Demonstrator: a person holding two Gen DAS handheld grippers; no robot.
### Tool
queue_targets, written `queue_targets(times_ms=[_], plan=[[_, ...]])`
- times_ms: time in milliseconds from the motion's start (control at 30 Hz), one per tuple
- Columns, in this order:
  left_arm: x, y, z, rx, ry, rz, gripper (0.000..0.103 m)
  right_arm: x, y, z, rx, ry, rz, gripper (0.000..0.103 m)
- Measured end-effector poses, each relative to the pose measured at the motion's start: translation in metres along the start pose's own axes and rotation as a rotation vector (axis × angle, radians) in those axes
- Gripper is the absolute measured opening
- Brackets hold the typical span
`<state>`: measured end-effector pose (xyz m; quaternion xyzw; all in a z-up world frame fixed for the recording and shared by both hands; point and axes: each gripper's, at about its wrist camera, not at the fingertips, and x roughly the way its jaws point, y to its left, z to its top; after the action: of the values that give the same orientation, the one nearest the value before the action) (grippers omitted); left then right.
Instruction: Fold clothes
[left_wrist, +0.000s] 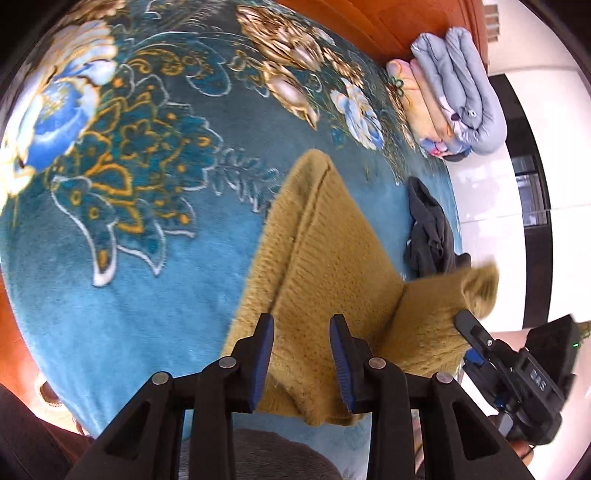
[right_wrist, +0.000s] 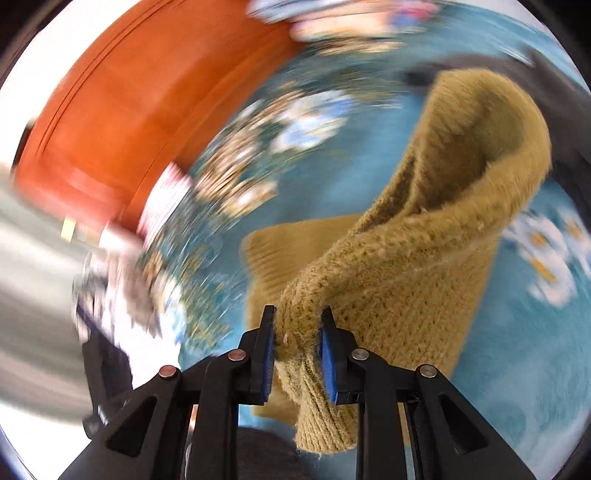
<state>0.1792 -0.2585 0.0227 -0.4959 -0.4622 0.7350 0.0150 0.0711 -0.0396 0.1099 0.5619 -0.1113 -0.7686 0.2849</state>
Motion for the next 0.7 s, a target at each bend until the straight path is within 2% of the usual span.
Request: queue_targets(times_ms=[167, 267, 367, 533, 633, 700], plan=[[0.003, 0.009, 0.007, -0.029, 0.000, -0.016, 0.037, 0.053, 0.052, -0.011, -0.191, 0.161, -0.007, 0.023], [0.007, 0.017, 0.011, -0.051, 0.009, -0.025, 0.038, 0.083, 0.061, -0.018, -0.208, 0.244, -0.034, 0.023], [0.007, 0.023, 0.012, -0.064, 0.018, -0.040, 0.038, 0.097, 0.068, -0.023, -0.218, 0.276, -0.030, 0.023], [0.008, 0.034, 0.017, -0.111, 0.022, -0.099, 0.041, 0.094, 0.064, -0.026, -0.212, 0.289, -0.004, 0.023], [0.010, 0.036, 0.017, -0.123, 0.028, -0.120, 0.042, 0.090, 0.052, -0.025, -0.136, 0.288, 0.044, 0.031], [0.012, 0.035, 0.017, -0.122, 0.034, -0.129, 0.044, 0.083, 0.047, -0.027, -0.122, 0.280, 0.072, 0.051]])
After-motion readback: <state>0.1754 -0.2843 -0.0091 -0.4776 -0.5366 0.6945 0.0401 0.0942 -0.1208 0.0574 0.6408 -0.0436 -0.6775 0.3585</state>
